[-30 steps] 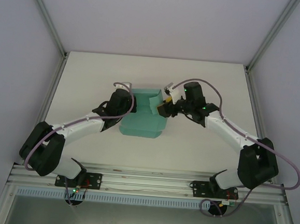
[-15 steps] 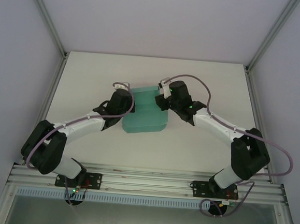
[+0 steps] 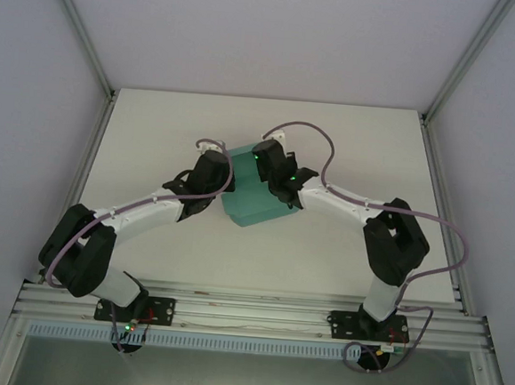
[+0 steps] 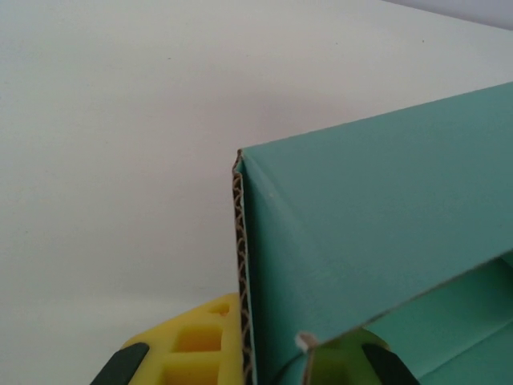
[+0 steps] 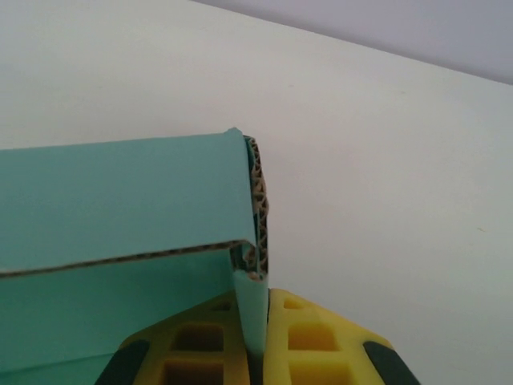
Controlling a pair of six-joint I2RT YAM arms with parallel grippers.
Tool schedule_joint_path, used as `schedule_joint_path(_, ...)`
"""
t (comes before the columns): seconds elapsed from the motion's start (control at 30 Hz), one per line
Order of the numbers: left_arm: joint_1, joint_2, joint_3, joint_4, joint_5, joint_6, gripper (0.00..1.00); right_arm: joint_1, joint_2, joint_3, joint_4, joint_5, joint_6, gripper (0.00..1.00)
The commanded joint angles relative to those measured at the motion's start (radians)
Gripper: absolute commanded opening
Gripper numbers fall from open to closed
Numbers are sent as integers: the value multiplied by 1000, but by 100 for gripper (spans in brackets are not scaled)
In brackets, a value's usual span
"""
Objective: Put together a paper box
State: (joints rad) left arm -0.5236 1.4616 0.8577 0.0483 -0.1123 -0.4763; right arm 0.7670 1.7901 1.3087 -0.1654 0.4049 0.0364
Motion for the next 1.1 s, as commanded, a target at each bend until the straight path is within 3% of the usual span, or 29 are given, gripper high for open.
schedule_joint_path(0.0,4,-9,37,-53,-54,-42,0,-49,52,44,-194,399,59,4)
schedule_joint_path(0.1,4,-2,39,-48,-43,-46,0,-49,55,49,-188,364,34,5)
schedule_joint_path(0.33,4,12,46,-26,16,-39,0,-51,-19,-59,18,51,-21,23)
schedule_joint_path(0.53,4,8,44,-18,40,-28,0,-68,-24,-66,43,-71,-6,20)
schedule_joint_path(0.73,4,-1,37,-16,43,-34,0,-81,-16,-57,31,-14,6,6)
schedule_joint_path(1.07,5,-2,53,-91,-35,-71,0,-111,70,27,-142,379,35,2)
